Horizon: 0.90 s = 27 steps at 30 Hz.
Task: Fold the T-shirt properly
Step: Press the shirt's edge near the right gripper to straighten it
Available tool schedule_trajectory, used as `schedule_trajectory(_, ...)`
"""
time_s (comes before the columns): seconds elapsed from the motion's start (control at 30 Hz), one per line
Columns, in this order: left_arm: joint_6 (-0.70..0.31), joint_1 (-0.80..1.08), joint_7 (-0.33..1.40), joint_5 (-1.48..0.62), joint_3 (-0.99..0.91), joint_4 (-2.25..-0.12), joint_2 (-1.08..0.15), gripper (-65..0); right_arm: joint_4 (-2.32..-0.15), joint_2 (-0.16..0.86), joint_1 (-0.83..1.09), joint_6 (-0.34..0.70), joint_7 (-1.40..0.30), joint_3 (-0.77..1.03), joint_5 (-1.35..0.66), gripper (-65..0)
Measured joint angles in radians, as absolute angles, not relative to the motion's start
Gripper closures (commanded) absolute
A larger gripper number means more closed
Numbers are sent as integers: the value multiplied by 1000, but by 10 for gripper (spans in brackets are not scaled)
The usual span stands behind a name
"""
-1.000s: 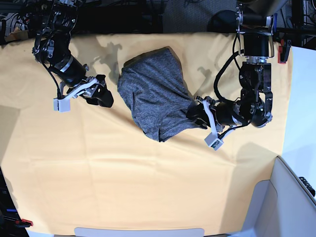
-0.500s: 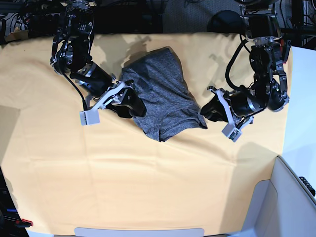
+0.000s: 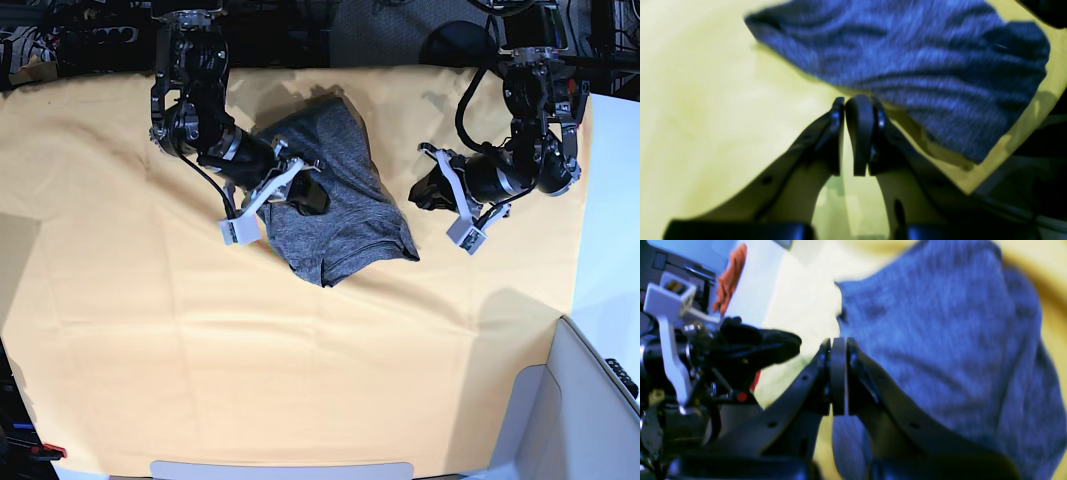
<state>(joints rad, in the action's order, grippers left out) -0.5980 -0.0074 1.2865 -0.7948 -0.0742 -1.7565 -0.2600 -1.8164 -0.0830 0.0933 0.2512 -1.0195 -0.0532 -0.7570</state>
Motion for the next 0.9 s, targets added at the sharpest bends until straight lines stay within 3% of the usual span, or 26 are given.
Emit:
schedule_trajectory(0.3, -599, 26, 1283, -796, -74, -1757, -280, -34, -1879, 9, 212, 246, -1040, -12, -757, 0)
schedule_trajectory(0.4, -598, 28, 1282, -796, -74, -1755, -280, -34, -1929, 51, 202, 189, -1046, -14, -766, 0)
schedule_trajectory(0.6, -598, 35, 1283, -796, -74, -1755, -280, -34, -1889, 87, 196, 157, -1201, -18, -755, 0)
schedule_trajectory(0.73, -598, 42, 1279, -796, -74, -1755, -281, -33, -1929, 145, 183, 151, -1197, -10, -749, 0)
schedule_trajectory(0.9, -598, 66, 1286, -792, -74, -1755, -280, -33, -2021, 141, 137, 154, -1127, -16, -766, 0)
